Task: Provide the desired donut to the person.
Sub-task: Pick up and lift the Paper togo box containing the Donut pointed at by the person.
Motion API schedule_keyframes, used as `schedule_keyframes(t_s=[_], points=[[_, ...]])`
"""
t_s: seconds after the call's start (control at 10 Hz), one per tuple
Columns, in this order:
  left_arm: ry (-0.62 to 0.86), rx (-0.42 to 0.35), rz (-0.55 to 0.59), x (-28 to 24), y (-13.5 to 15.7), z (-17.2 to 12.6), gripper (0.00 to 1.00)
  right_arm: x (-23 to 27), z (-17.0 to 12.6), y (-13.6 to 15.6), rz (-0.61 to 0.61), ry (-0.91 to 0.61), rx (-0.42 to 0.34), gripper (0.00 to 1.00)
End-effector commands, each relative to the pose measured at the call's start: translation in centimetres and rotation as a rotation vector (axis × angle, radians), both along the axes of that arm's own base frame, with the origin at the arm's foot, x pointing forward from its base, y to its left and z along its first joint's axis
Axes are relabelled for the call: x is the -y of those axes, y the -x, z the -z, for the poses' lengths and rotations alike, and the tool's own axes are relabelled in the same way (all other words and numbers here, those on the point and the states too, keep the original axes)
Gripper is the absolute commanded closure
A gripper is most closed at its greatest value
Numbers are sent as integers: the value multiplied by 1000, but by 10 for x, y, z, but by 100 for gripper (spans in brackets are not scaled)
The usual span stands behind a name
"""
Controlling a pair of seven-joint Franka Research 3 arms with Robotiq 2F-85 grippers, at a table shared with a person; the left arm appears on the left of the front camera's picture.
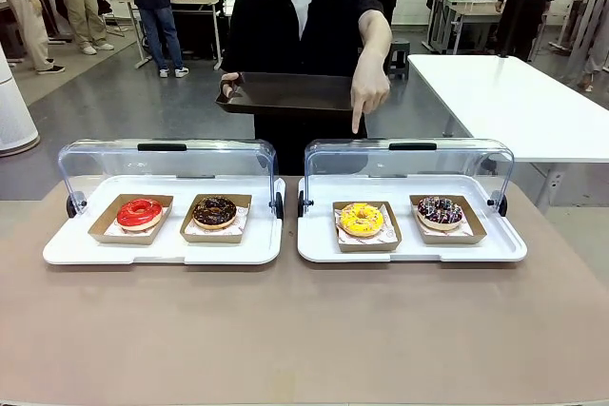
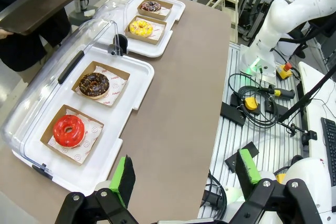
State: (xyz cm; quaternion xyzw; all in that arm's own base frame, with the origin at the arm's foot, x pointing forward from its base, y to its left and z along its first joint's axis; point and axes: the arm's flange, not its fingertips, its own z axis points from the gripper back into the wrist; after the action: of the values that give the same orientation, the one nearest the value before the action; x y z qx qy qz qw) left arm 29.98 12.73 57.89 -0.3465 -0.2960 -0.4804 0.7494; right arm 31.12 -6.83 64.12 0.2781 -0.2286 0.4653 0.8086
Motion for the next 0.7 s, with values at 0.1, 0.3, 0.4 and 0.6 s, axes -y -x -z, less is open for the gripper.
schedule_keyframes(t_s=[0.1,0.3,0.4,0.6], points=[[9,13,7,-1,1,-2,0,-77,13,-36,-45,223,-75,0],[9,13,7,-1,1,-2,0,-142,38,-49,-103,372,-96,0],[9,13,7,-1,1,-2,0,-161,46,-52,-143,409,-82,0],[9,13,7,-1,1,-2,0,-197,66,-62,-188,471,-68,0]])
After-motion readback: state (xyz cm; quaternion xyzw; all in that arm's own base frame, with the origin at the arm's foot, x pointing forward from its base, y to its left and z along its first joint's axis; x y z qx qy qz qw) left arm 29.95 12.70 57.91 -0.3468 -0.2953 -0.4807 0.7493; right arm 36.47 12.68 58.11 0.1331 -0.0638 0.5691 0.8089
